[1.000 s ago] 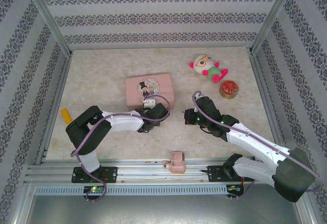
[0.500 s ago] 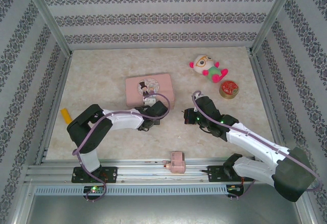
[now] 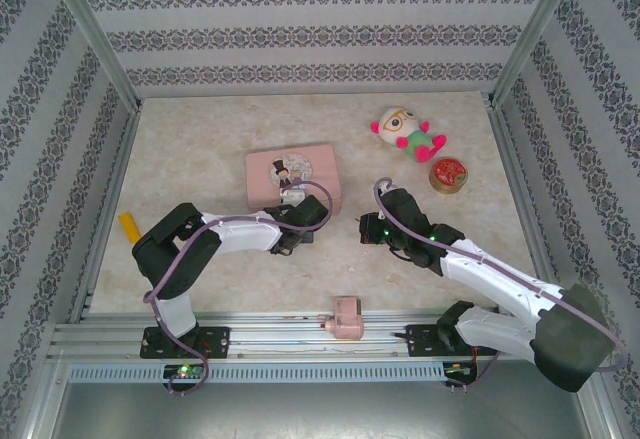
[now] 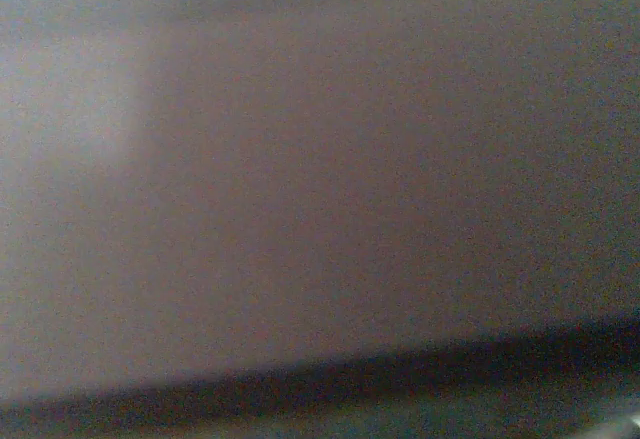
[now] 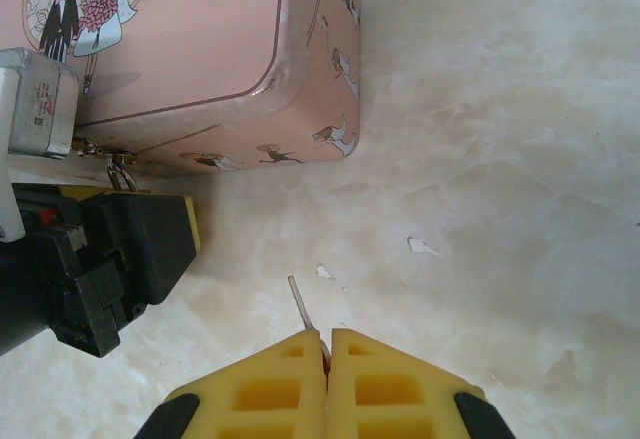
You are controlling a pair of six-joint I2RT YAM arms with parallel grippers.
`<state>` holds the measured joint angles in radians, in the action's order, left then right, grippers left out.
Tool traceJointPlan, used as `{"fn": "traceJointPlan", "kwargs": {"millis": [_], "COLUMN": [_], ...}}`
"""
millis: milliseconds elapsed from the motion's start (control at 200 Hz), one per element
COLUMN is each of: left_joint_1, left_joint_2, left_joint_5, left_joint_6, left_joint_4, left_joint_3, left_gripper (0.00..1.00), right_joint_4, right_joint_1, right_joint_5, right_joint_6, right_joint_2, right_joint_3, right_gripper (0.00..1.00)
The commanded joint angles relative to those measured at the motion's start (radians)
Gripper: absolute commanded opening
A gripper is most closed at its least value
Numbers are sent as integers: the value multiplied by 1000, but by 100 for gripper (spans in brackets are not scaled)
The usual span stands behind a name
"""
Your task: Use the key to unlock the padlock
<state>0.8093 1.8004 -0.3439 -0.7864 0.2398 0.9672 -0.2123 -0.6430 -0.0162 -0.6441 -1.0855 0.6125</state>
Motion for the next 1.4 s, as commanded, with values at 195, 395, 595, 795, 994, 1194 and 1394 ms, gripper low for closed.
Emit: {"fn": "traceJointPlan", "kwargs": {"millis": [195, 395, 595, 795, 994, 1194, 1394], "left_joint_1": [-9, -9, -9, -7, -9, -12, -22], "left_joint_2": [21, 15, 9, 1, -2, 30, 65], "left_joint_5": [48, 57, 96, 131, 192, 236, 299], "left_joint_6": [-22, -12, -3, -3, -29, -40, -59], "left_joint_4": [38, 52, 27, 1, -48, -89, -130], "left_joint_3": [-28, -28, -34, -25, 25, 125, 194], "left_gripper": [45, 39, 31, 23, 19, 10, 5], "right_joint_4": [20, 21, 28, 32, 86, 244, 409], "right_joint_1": [7, 7, 5, 3, -4, -3, -6], "right_joint_5": [-8, -11, -11, -10, -7, -26, -27], "right_joint_6": [22, 23, 18, 19, 3, -29, -67], "right_joint_2": [-1, -10, -7, -10, -25, -57, -87], "right_joint_3": [24, 30, 30, 26, -30, -121, -201], "right_gripper": [0, 0, 0, 0, 0, 0, 0]}}
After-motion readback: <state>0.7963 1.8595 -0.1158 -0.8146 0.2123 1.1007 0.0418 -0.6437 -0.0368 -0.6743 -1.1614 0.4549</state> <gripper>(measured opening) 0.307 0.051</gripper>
